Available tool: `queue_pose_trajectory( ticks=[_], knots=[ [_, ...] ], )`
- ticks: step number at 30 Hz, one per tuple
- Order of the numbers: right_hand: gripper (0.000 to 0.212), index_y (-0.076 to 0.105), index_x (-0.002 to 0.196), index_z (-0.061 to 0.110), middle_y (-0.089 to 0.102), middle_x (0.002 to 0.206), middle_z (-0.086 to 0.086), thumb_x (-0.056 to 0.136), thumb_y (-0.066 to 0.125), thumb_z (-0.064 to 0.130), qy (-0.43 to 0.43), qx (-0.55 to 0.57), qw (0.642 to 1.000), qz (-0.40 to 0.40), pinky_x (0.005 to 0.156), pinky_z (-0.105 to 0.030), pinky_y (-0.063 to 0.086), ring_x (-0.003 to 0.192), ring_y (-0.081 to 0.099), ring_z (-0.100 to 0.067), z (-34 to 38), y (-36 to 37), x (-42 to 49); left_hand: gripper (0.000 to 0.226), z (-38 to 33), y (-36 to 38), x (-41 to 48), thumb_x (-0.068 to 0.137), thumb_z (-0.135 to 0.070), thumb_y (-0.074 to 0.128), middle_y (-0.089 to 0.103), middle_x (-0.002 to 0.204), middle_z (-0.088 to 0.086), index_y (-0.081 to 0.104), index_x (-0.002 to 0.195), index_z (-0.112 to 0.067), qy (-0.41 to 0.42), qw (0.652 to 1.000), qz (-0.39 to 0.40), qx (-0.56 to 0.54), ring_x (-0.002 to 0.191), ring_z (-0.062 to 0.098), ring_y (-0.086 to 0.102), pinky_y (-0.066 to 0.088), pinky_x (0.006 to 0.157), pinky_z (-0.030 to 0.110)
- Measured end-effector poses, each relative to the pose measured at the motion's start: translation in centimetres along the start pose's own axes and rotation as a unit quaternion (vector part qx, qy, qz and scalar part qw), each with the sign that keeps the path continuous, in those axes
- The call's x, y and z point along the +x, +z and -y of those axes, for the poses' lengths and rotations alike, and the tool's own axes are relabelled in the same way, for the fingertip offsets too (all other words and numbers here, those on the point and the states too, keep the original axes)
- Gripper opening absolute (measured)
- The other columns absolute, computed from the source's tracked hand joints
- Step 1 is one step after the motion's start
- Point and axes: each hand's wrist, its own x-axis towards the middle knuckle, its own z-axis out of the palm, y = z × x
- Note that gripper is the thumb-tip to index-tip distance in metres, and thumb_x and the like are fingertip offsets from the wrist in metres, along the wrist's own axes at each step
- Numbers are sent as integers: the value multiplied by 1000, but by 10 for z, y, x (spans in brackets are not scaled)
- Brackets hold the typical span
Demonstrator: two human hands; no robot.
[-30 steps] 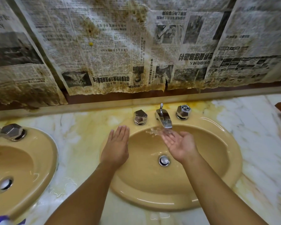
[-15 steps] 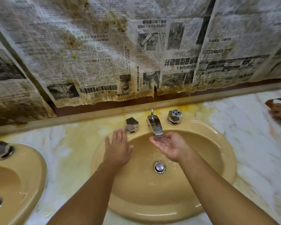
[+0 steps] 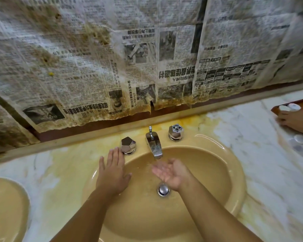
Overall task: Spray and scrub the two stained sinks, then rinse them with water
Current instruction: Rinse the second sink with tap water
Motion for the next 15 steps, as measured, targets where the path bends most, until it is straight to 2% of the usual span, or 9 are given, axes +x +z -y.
queue_pose_trajectory(
  ticks=[3,5,8,10,12,15],
  knots=[
    [41,59,125,-5,67,123,-23,109,36,24,-132,40,990,25,112,-50,46,118,63,-37,27,13,-5,97,1,2,1,98,-61,42,-26,167,6,-14,162,-13,2,1000,-8,2,152,22,-28,-12,124,54],
    [37,63,118,1,68,124,-20,108,38,25,-163,6,986,23,112,-45,46,118,63,-32,32,13,-8,98,0,2,0,98,-62,43,-25,167,6,-13,161,-13,1,1000,-12,1,152,23,-27,-13,124,54],
    [34,62,109,-2,66,122,-22,109,38,23,-67,-77,994,-34,99,-46,52,109,64,-35,11,1,-3,99,-1,1,-1,97,-60,45,-24,168,7,-13,162,-13,1,1000,-16,1,151,22,-28,-12,124,54],
    [37,57,116,-9,63,123,-30,110,37,21,-9,-43,999,-28,91,-48,56,112,64,-42,-4,-5,-1,99,-1,2,-1,97,-58,47,-22,168,7,-12,162,-13,2,1000,-21,-1,153,23,-25,-11,124,55],
    [35,55,116,-12,64,119,-34,110,38,18,-1,18,1000,-19,82,-48,62,111,65,-46,-9,-4,3,99,0,2,-2,96,-56,49,-19,169,8,-10,163,-12,5,1000,-27,-1,155,25,-22,-9,125,56],
    [33,60,110,-12,73,98,-29,107,43,16,-23,65,998,-3,66,-43,65,97,73,-44,-9,-5,7,97,1,1,-4,97,-55,47,-20,169,9,-12,162,-12,9,1000,-20,6,155,26,-23,-10,125,55]
  ],
)
